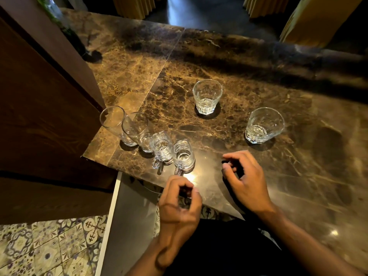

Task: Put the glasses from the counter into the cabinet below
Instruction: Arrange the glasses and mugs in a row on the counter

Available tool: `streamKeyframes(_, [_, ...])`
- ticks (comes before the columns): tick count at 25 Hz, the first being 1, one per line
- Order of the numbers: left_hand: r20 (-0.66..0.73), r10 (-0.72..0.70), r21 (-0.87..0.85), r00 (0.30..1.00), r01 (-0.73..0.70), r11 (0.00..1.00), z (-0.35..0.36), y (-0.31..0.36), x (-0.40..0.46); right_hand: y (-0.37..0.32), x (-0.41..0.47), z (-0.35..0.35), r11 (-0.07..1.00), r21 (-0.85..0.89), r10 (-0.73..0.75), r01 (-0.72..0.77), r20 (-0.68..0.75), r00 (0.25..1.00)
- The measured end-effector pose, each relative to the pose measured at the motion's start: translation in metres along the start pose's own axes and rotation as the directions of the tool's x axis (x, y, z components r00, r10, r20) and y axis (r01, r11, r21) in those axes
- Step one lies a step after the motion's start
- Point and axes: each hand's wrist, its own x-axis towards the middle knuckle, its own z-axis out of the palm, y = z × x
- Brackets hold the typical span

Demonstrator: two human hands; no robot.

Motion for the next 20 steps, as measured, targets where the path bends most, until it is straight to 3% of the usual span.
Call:
streamKeyframes(5, [0.153, 0.080, 0.033, 0.985, -0.086, 0.996, 0.044, 0.022, 0.032, 0.013, -0.005, -0.021, 0.975, 0.089, 0.218, -0.204, -0.212, 0.952])
streamKeyframes(7, [0.161, 0.034, 0.012, 0.986, -0.037, 0.999, 0.065, 0.026, 0.045, 0.020, -0.004, -0.031, 0.951, 0.133, 0.307, -0.280, -0.284, 0.908])
streamKeyframes(12, [-0.063, -0.184, 0.011, 0.981, 0.185, 0.983, 0.115, 0.033, 0.086, 0.033, 0.012, -0.046, 0.950, 0.095, 0.313, -0.299, -0.310, 0.897])
streamKeyframes(20, [-0.329, -0.316, -0.093, 0.890, 0.302, 0.949, 0.156, 0.018, 0.151, 0.042, 0.045, -0.048, 0.958, 0.114, 0.282, -0.263, -0.212, 0.936])
